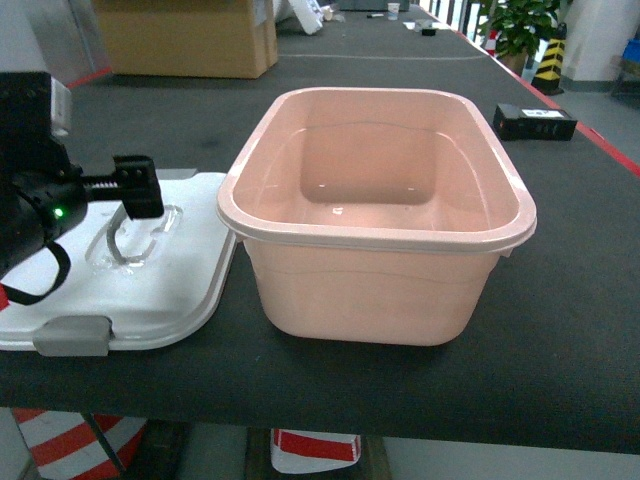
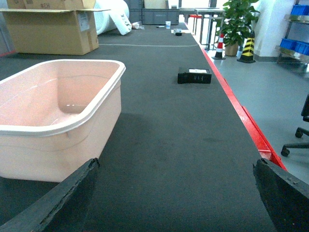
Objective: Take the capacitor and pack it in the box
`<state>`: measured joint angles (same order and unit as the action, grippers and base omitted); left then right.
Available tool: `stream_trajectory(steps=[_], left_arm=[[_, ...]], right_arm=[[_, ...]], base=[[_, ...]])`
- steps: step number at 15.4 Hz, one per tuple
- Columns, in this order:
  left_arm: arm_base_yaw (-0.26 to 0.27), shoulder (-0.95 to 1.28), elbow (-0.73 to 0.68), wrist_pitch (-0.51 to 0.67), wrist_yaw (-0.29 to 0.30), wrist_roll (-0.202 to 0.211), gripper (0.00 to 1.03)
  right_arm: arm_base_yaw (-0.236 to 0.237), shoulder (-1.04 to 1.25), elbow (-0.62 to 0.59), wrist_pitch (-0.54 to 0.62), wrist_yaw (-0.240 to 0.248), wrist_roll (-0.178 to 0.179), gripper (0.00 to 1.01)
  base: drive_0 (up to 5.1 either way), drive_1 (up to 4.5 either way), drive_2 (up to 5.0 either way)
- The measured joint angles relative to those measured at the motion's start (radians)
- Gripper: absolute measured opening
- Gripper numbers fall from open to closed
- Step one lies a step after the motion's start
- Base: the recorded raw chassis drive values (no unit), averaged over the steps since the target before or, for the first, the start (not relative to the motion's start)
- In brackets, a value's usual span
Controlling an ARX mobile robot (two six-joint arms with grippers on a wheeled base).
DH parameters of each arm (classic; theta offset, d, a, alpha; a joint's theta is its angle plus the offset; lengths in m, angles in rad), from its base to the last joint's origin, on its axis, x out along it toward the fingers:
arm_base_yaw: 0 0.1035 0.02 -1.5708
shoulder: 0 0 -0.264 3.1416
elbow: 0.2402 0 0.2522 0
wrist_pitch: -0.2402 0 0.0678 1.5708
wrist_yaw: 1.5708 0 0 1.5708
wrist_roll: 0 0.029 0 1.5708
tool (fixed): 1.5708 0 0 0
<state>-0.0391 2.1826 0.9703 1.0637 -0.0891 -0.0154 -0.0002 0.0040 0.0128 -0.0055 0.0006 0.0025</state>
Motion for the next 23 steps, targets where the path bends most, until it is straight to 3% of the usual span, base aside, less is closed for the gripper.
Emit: stream_trajectory(steps=[6,7,8,9,11,18,23], left_arm=[[0.0,0.168,0.151,-0.077,0.019,0.008,0.97],[0.0,0.177,0.161,-0.074,0.032,0.008,0.75],[0.0,0.186,0.165,-0.076,0.034,0.009,0.43],[0.0,0.186,0.165,-0.085,0.033,0.016,0.19],[0.005,0.186,0.164,-0.099,0.033,0.018,0.02],[0.012,0.131,0.122,-0.124,0.026,0.018,0.02],[0.023,-0.176,0.105,-0.166,0.018,0.019,0.02]], right_arm=[[0.0,0.0,0.0,0.0,0.0,0.0,0.98],[0.0,0.0,0.0,0.0,0.0,0.0,0.98],[0.0,0.0,0.0,0.0,0.0,0.0,0.98],[0.0,0.0,0.0,0.0,0.0,0.0,0.98],[0.0,0.0,0.0,0.0,0.0,0.0,0.98],[0.0,0.0,0.0,0.0,0.0,0.0,0.98],[0.0,0.0,0.0,0.0,0.0,0.0,0.98]], base=[[0.0,0.0,0.0],[0.0,0.0,0.0],[0.0,0.0,0.0],[0.0,0.0,0.0],[0.0,0.0,0.0],[0.0,0.0,0.0],[0.0,0.0,0.0]])
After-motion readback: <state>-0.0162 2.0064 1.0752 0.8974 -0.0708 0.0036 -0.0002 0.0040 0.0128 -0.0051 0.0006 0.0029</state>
